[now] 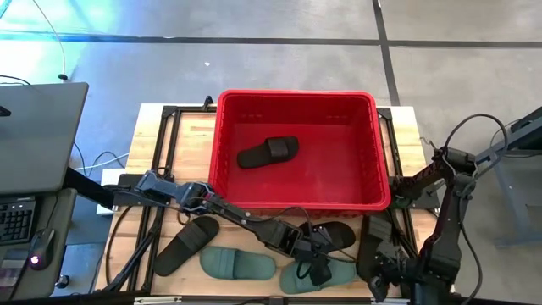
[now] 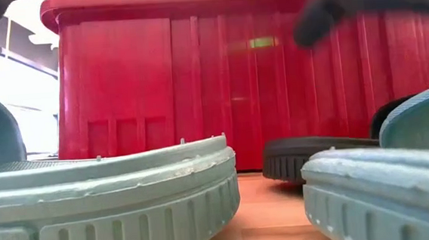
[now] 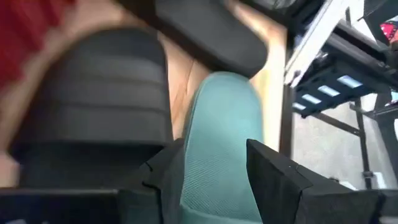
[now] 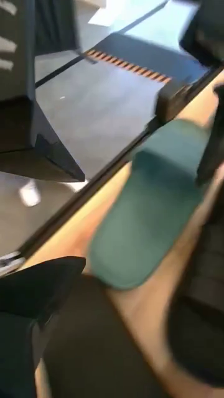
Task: Pick and place slides into bin
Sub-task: Put the black slide into the red bin
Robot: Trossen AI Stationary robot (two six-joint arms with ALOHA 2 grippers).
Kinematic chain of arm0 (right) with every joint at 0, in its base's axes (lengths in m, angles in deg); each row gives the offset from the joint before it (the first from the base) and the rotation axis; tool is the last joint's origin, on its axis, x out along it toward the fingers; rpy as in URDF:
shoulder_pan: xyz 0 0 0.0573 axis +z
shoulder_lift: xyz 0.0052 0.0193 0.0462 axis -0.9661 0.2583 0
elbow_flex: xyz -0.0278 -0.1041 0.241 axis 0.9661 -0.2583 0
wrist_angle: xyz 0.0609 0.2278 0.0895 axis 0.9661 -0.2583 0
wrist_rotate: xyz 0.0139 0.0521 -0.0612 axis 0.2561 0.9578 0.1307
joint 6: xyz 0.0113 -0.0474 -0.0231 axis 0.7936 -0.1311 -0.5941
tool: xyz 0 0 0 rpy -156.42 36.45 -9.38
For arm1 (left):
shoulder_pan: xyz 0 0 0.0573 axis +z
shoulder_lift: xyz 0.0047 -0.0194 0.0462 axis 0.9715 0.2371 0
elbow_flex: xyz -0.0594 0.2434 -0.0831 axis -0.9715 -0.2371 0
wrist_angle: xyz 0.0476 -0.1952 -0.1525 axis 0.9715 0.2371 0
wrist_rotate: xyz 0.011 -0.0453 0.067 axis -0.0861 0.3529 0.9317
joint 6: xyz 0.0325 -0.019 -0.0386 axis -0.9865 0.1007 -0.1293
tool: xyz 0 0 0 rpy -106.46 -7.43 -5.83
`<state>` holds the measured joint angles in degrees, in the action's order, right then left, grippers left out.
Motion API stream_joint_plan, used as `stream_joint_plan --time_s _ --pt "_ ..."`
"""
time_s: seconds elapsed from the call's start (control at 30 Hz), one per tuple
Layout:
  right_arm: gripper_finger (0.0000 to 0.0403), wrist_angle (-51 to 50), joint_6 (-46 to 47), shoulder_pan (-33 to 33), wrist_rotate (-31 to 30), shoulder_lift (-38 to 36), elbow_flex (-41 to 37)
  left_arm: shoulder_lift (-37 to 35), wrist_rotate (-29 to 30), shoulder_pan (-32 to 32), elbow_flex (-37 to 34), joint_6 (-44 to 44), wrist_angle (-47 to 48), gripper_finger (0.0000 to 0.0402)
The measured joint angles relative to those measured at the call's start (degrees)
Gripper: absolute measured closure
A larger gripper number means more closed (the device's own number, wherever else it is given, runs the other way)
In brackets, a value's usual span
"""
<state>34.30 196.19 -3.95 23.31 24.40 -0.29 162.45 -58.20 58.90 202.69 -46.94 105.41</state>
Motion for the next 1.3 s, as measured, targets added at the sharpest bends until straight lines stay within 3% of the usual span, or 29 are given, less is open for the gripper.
stream_joint_plan --time_s 0.1,0.27,0.4,0.53,0.67,0.83,1.0,1.17,1.3 --pt "0.0206 1.5 0.5 -1.1 -3.1 0.3 -2.2 -3.3 1.7 -1.0 0.1 -2.4 2.4 0.0247" --pt "0.0206 8.7 0.3 -4.2 1.3 1.4 -10.0 -8.7 4.2 -3.5 0.0 -7.8 5.6 0.0247" --pt "0.0206 15.1 -0.5 -6.7 -5.1 1.4 -16.5 -12.7 6.1 -5.3 0.1 -11.8 5.2 0.0247" --pt "0.0206 21.5 -1.2 -10.0 0.1 1.4 -22.7 -15.8 8.1 -7.1 0.0 -15.4 5.0 0.0247" --pt "0.0206 32.2 -4.5 -11.3 -5.2 1.3 -27.6 -19.8 12.5 -8.7 0.0 -19.7 5.7 0.0247" --pt "0.0206 37.7 -6.0 -13.5 -7.2 1.2 -30.3 -24.2 16.6 -9.9 0.0 -21.5 13.5 0.0247" --pt "0.0206 39.7 -10.3 -15.6 -11.0 1.3 -30.3 -28.6 24.5 -11.4 0.1 -21.2 25.0 0.0247" --pt "0.0206 42.9 -14.2 -18.5 -9.5 1.3 -30.3 -31.3 28.9 -11.6 0.0 -21.1 31.7 0.0247" --pt "0.0208 51.7 -19.0 -20.8 -9.8 1.4 -30.5 -32.3 31.0 -11.4 0.1 -19.5 39.7 0.0247"
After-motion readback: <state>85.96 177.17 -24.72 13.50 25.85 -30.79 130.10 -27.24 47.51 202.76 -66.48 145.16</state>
